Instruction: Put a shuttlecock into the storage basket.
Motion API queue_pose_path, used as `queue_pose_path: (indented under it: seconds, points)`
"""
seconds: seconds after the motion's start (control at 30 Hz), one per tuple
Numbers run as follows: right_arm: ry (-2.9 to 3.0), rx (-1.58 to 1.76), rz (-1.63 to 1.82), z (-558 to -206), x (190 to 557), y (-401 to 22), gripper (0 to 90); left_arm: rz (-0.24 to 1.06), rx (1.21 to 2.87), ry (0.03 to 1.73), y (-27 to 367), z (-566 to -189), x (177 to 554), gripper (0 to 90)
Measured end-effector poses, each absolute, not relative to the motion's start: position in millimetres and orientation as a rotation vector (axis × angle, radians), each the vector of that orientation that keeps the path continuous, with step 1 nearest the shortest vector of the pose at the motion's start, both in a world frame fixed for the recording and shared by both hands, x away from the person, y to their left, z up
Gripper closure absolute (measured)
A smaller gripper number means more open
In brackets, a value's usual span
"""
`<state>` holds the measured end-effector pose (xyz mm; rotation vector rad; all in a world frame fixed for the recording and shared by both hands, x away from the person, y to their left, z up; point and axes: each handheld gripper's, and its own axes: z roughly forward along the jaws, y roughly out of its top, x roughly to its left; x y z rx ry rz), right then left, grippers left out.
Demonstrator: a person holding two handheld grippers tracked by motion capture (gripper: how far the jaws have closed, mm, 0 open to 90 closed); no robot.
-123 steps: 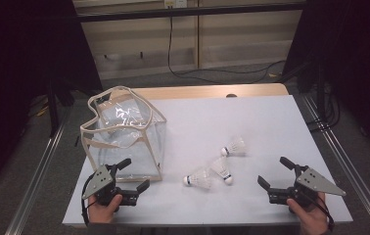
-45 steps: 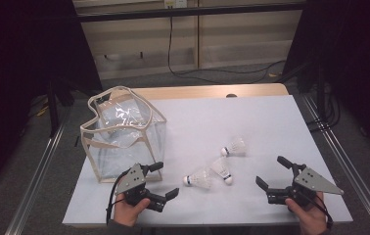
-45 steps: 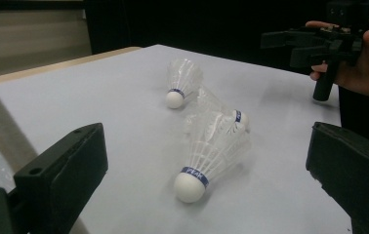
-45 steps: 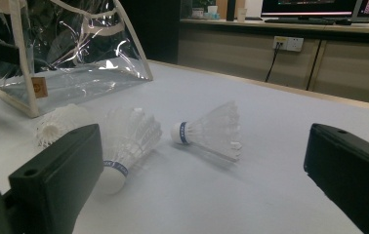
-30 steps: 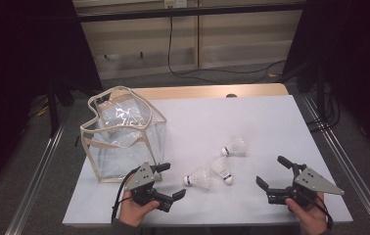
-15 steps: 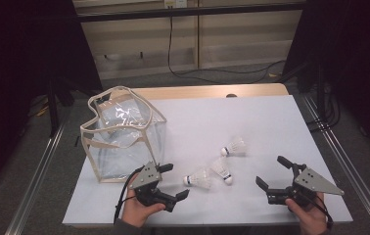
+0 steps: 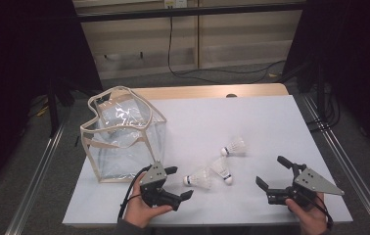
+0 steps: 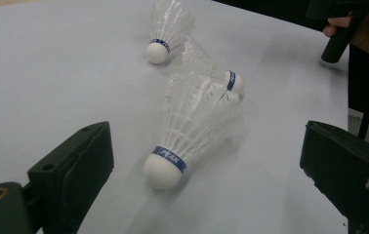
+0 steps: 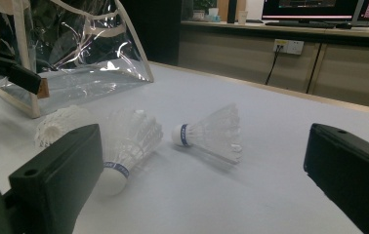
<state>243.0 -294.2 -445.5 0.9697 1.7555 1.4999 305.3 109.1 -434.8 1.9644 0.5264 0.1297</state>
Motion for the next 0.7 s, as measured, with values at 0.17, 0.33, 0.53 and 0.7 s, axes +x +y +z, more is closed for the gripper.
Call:
queue_pose_path:
  seconds: [0.17,0.33,0.53,0.7]
  points:
    - [1.756,0.970,1.500,-445.6,243.0,-294.4,1.1,0.124,2.003,0.517,106.9,-436.7,307.1,6.8]
    - [1.758,0.968,1.504,-445.8,243.4,-294.1,1.4,0.118,2.034,0.512,103.4,-438.9,308.7,7.3]
    - [1.759,0.968,1.504,-446.0,243.5,-294.1,1.4,0.105,2.053,0.520,101.4,-440.6,311.2,8.2]
    - [1.760,0.965,1.503,-445.8,243.6,-293.7,1.4,0.104,2.087,0.512,97.0,-442.3,312.6,11.4]
